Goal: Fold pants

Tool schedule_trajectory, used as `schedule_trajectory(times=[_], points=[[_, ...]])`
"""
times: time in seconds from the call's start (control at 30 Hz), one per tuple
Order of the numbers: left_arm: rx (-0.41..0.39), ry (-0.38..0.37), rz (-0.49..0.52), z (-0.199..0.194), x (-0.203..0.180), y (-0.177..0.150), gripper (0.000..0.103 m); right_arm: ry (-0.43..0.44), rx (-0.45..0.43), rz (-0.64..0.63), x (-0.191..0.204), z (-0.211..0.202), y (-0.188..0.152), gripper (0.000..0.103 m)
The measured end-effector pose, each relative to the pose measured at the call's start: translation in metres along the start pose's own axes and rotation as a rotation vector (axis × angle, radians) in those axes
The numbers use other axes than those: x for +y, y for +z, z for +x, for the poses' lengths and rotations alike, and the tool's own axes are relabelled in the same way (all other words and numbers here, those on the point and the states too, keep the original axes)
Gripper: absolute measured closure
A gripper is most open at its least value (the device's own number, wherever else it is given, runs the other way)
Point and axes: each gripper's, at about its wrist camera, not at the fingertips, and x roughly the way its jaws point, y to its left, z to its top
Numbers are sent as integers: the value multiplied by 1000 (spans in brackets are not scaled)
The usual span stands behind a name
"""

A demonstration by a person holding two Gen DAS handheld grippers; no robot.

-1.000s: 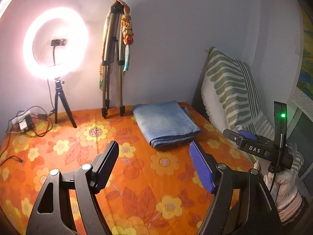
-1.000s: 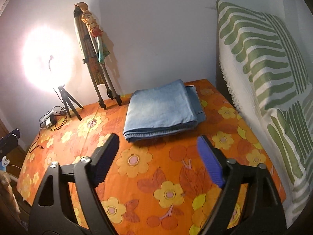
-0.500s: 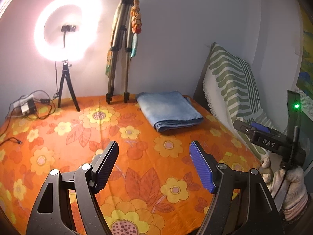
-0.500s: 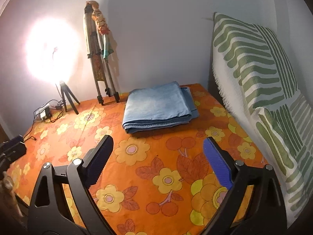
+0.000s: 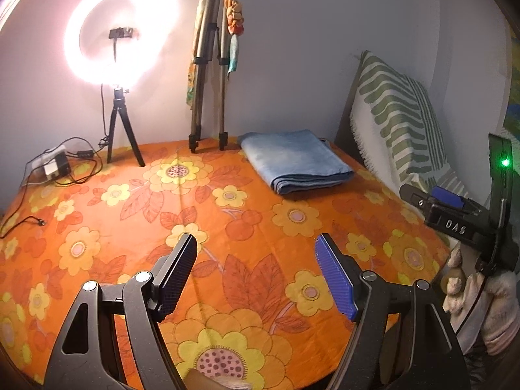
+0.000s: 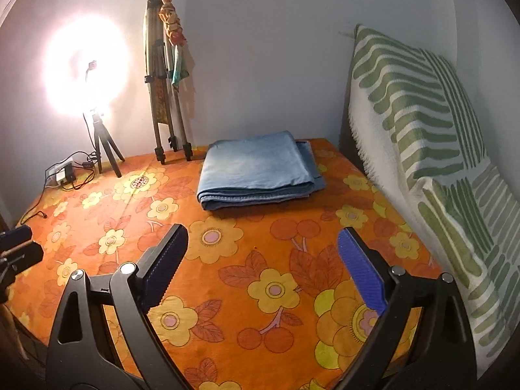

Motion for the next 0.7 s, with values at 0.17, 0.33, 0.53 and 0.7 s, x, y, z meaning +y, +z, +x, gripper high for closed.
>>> schedule_trajectory(times=[0.17,0.33,0.53,0.7], points=[[18,6,20,3,-3,-4,28,14,9,7,1,1,-1,8],[28,9,25,5,-4,-7,28,17,3,-9,7,-2,-2,8],[21,-3,16,1,-4,-6,27,17,-6,-17,11,-4,-4,8],[8,0,10,-2,-2,-5,27,13,-3,-15,11,-5,-4,8]])
